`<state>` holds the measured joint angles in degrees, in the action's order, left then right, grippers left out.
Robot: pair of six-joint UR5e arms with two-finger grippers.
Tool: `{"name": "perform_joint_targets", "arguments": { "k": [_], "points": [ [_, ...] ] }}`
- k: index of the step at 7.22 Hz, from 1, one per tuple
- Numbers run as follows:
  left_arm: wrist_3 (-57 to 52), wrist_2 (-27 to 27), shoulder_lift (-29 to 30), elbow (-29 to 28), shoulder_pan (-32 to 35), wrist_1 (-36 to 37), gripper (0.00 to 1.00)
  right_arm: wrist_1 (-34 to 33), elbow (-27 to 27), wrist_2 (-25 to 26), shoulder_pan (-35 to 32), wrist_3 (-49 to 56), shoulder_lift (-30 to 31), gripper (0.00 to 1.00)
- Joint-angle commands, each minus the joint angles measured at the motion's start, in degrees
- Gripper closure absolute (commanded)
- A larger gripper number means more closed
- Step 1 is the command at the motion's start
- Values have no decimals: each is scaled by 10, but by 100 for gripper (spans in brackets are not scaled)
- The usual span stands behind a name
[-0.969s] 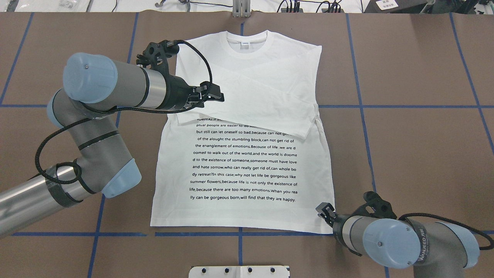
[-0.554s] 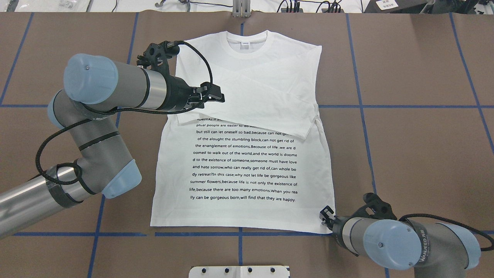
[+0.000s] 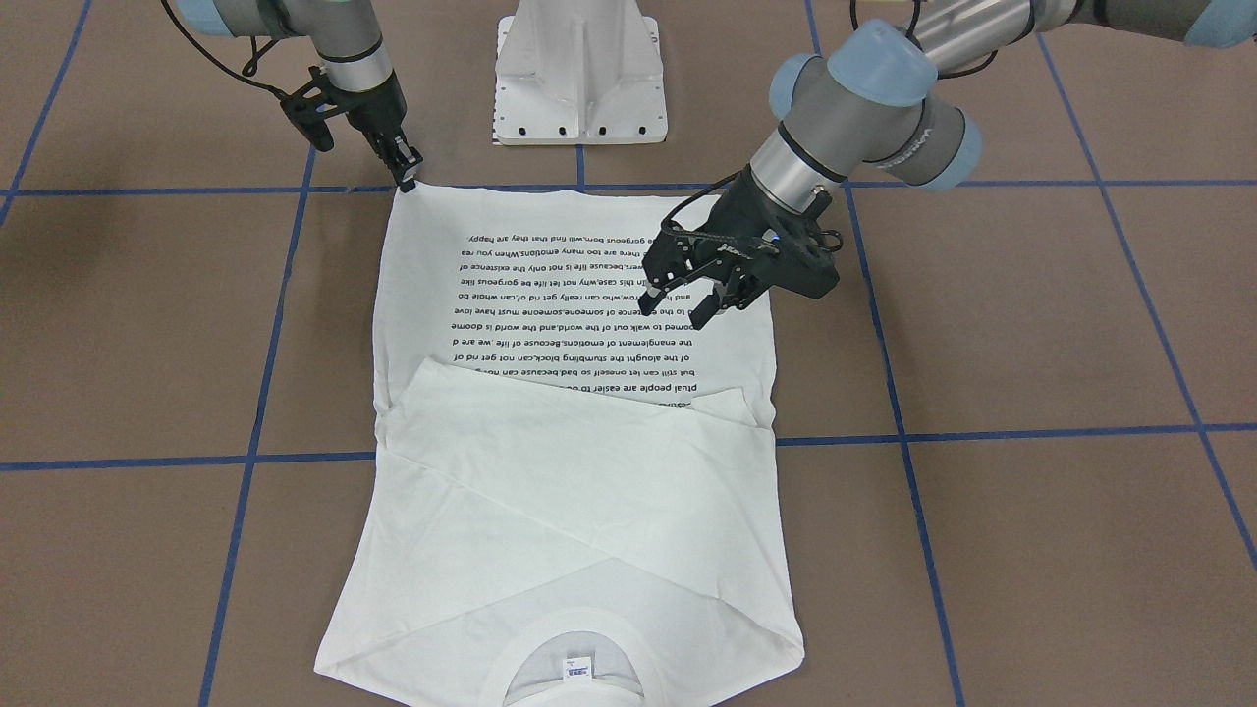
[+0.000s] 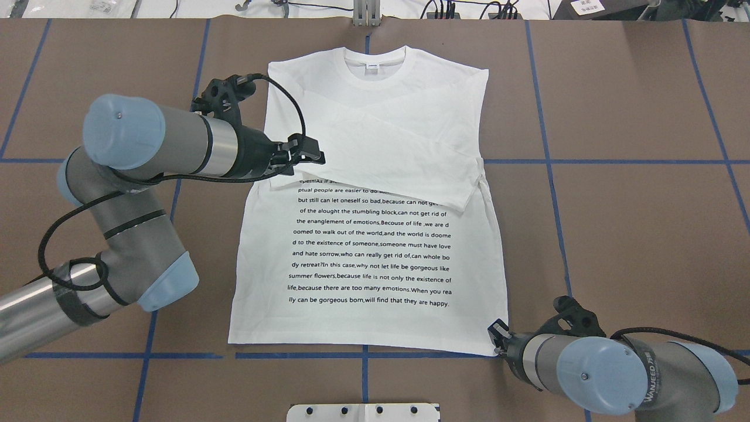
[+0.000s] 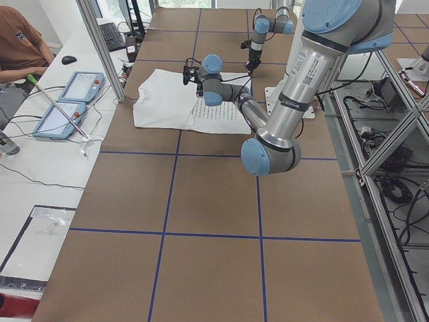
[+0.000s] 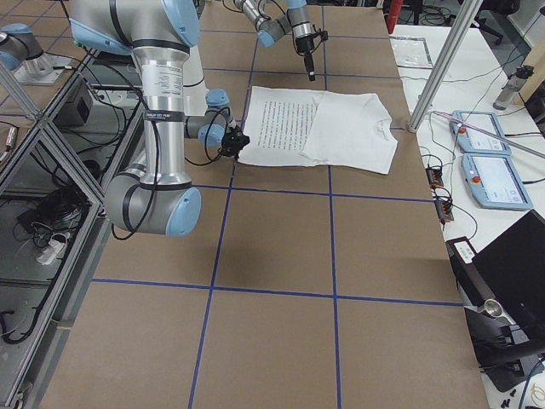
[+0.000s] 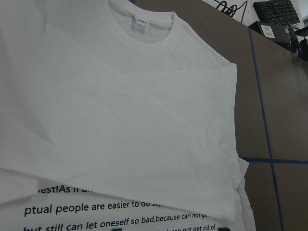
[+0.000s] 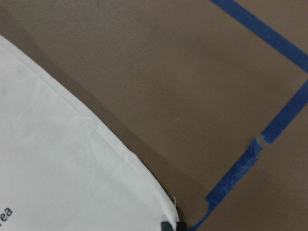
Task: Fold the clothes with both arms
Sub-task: 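Move the left gripper to the other hem corner and grasp it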
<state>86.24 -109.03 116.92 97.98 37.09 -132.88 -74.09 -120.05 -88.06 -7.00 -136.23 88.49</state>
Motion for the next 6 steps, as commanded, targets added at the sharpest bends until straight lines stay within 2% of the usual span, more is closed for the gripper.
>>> {"name": "perform_joint_targets", "arguments": {
  "k": [1,2,3,4,6],
  "points": [
    [114,8,-99,67,-63,3,25,0,-2,0,-6,0,1,100],
    [132,14,-127,90,-77,41,25,0,-10,-2,-14,2,1,100],
    [156,37,-132,115,-108,113,25,0,-13,-13,-20,3,1,100],
    [164,83,-145,132,-152,161,25,1,-13,-27,-25,3,0,100],
    [196,101,-165,152,-186,202,25,1,-12,-32,-26,4,1,100]
  ]
}}
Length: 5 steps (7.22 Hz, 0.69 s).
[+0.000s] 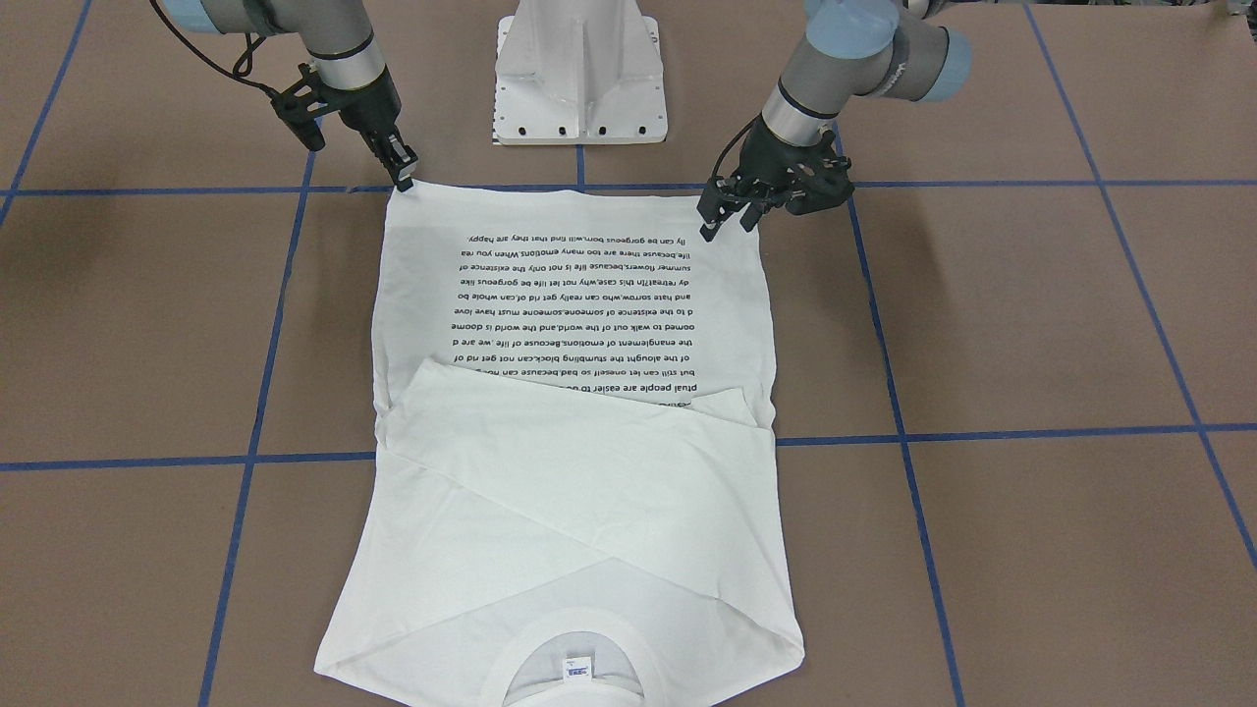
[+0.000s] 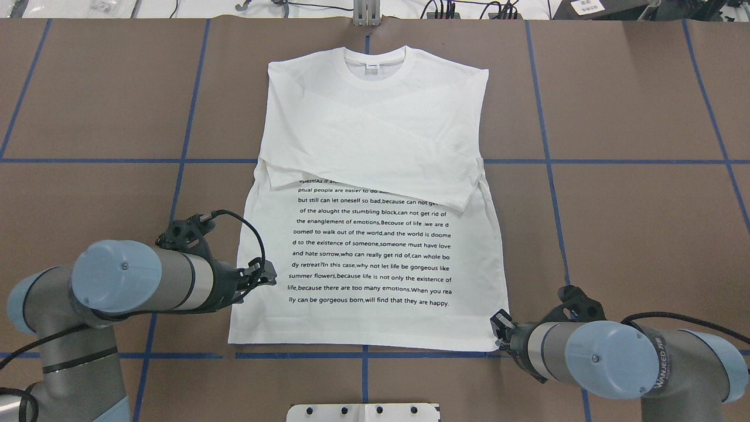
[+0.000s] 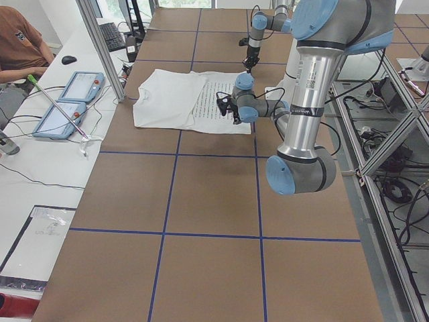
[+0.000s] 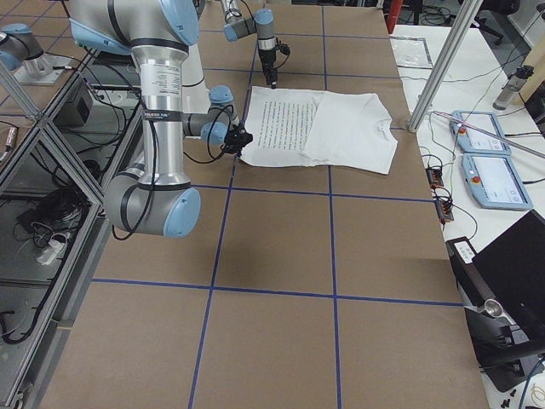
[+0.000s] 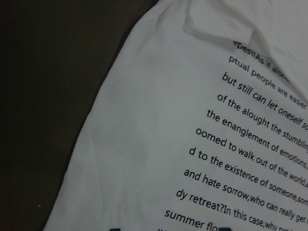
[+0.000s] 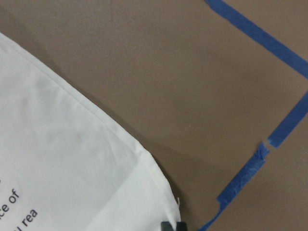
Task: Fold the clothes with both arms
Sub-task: 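Move the left gripper to the other hem corner and grasp it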
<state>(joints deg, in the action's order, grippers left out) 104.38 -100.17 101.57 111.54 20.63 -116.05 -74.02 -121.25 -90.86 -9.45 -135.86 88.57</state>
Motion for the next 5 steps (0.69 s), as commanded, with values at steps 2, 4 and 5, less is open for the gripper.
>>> {"name": "perform_joint_targets", "arguments": {
  "k": [2,4,5],
  "points": [
    [14,12,-16,63,-27,115,26,-1,0,-4,-2,1,1,100],
    [21,14,-35,58,-58,116,26,-1,0,-4,-2,1,1,100],
    [21,14,-33,41,-63,116,26,0,-1,-4,-2,1,1,100]
  ]
}}
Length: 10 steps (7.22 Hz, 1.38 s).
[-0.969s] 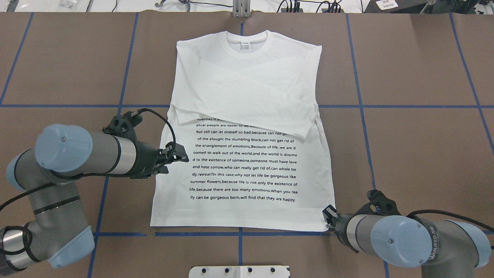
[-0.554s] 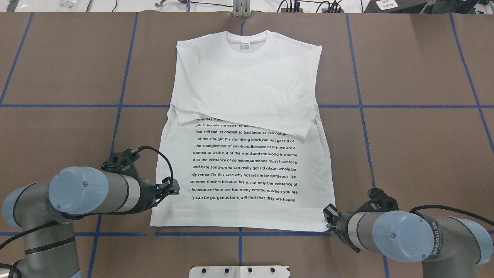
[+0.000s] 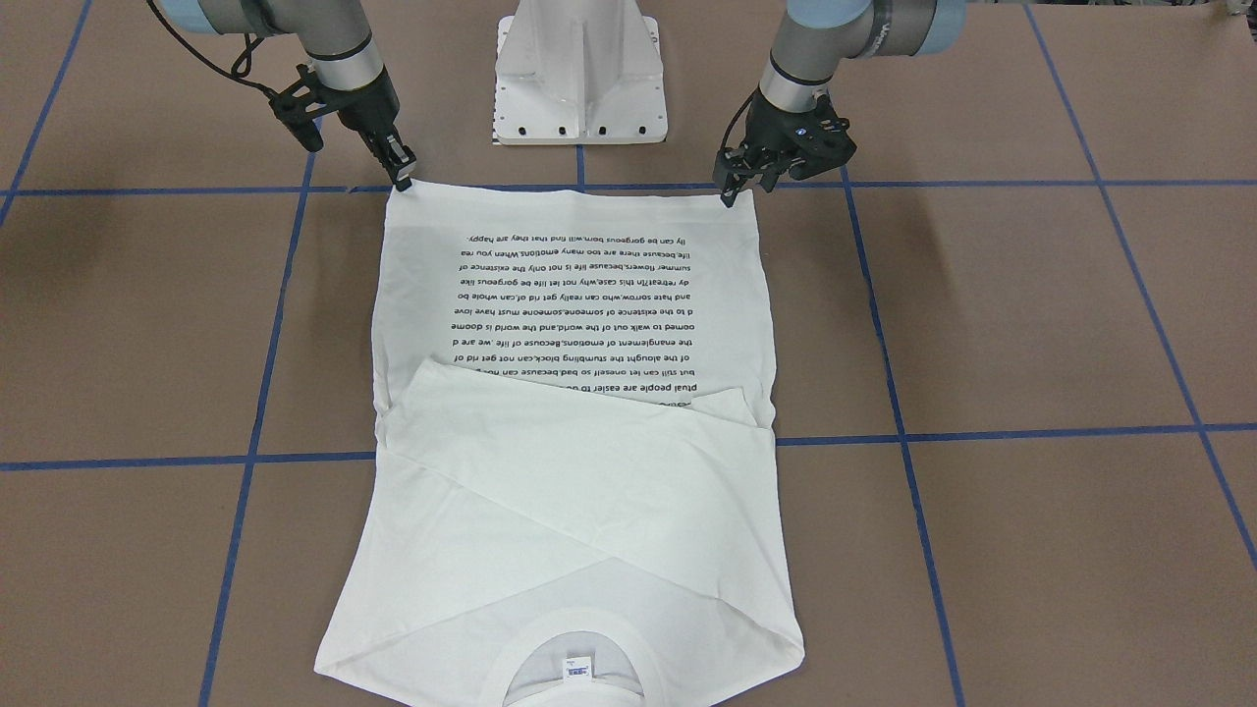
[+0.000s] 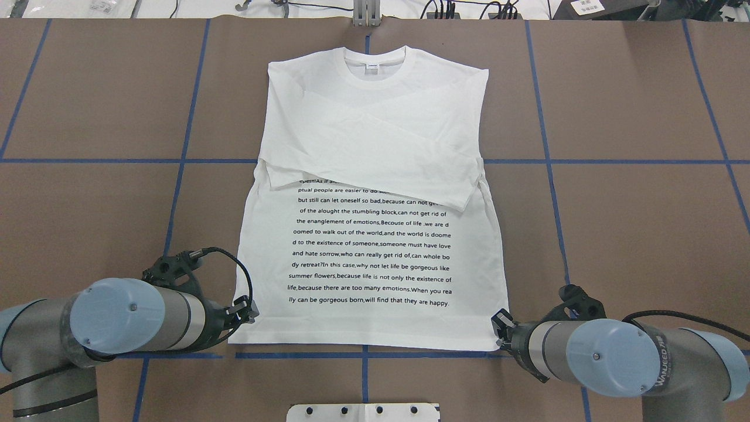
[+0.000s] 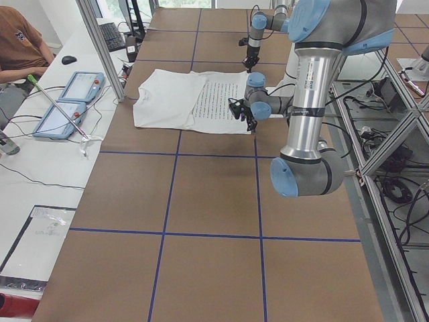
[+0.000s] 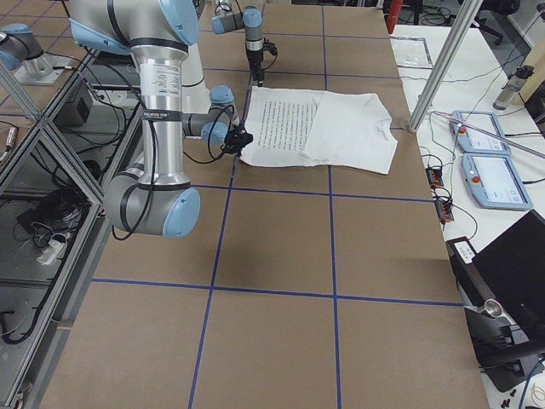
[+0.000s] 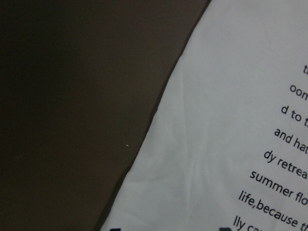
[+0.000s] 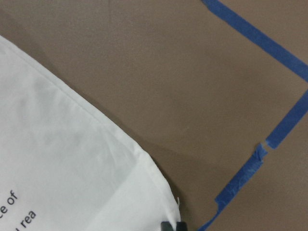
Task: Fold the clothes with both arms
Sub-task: 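Move the left gripper to the other hem corner and grasp it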
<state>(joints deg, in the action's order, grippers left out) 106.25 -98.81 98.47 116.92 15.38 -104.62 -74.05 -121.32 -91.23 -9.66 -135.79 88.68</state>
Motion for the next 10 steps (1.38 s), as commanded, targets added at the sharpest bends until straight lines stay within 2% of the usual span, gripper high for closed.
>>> {"name": "perform_joint_targets", "arguments": {
  "k": [1,2,3,4,5,8,10],
  "points": [
    [2,0,-1,-14,-11,2,29,0,-1,0,-1,0,0,100],
    [1,-1,0,-15,-12,2,37,0,-1,0,-1,0,0,100],
    [2,-2,1,-15,-12,3,55,0,-1,0,-1,0,0,100],
    [1,-2,1,-15,-12,3,88,0,-1,0,-1,0,0,100],
    [0,-2,-2,-14,-12,3,100,0,-1,0,-1,0,0,100],
    [-2,-6,0,9,-12,3,100,0,-8,0,-2,0,1,100],
    [3,-13,-4,71,-25,23,100,0,-43,0,9,-1,29,100]
  ]
}}
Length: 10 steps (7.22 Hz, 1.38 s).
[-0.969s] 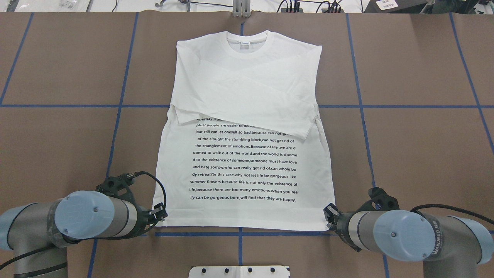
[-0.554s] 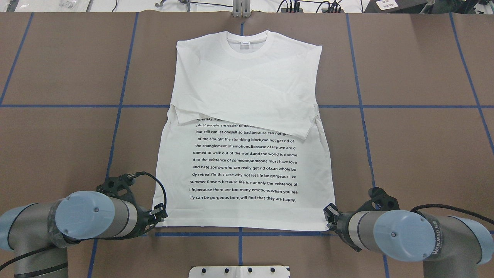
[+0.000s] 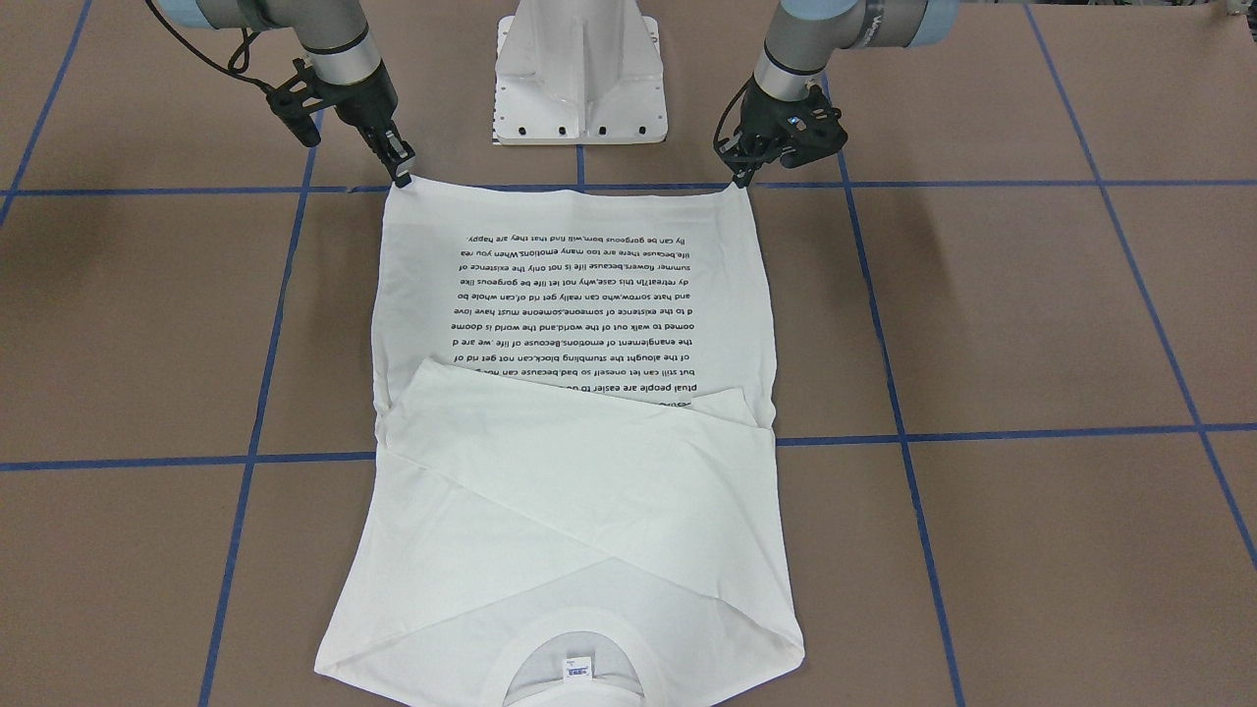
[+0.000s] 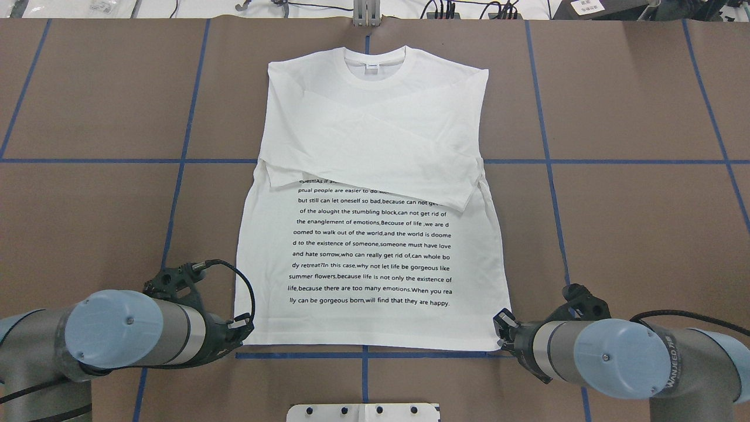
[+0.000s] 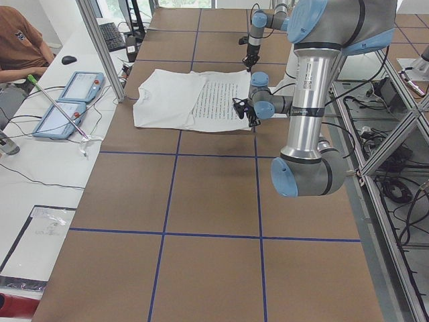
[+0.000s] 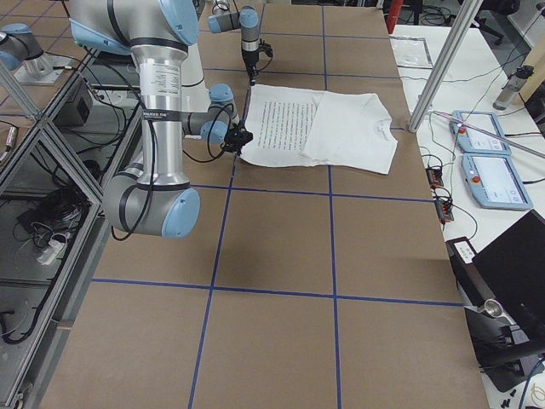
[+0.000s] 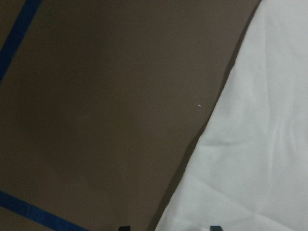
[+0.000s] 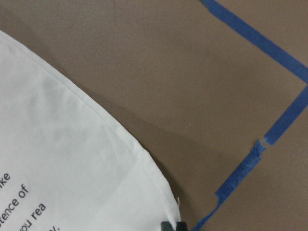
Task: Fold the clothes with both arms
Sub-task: 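Lift both hem corners and fold them up toward the collar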
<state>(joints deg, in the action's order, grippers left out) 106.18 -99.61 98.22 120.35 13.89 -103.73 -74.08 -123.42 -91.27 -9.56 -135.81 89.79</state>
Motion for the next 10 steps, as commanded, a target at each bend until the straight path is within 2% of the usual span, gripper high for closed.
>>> {"name": "perform_joint_targets", "arguments": {
  "k": [1,2,3,4,5,6,7,8,9,10],
  "points": [
    [25,-8,-1,58,-26,17,100,1,-44,2,25,-2,44,100],
    [35,-11,-2,81,-35,21,100,0,-59,2,37,-3,51,100],
    [39,-16,-10,130,-35,26,100,0,-80,5,34,-3,52,100],
    [39,-18,-5,156,-25,26,100,0,-95,4,-7,-2,50,100],
    [23,-17,2,152,2,26,100,0,-96,0,-63,8,46,100],
    [-46,-17,33,136,61,27,100,-1,-89,-11,-112,44,36,100],
    [-101,-18,87,77,125,28,100,-6,-55,-40,-178,115,-9,100],
    [-143,-18,129,2,171,26,100,-45,23,-83,-243,161,-103,100],
    [-189,-18,148,-47,217,19,100,-103,106,-100,-295,208,-209,100],
    [-220,-17,168,-102,248,-3,100,-120,161,-99,-329,262,-246,100]
  ]
}}
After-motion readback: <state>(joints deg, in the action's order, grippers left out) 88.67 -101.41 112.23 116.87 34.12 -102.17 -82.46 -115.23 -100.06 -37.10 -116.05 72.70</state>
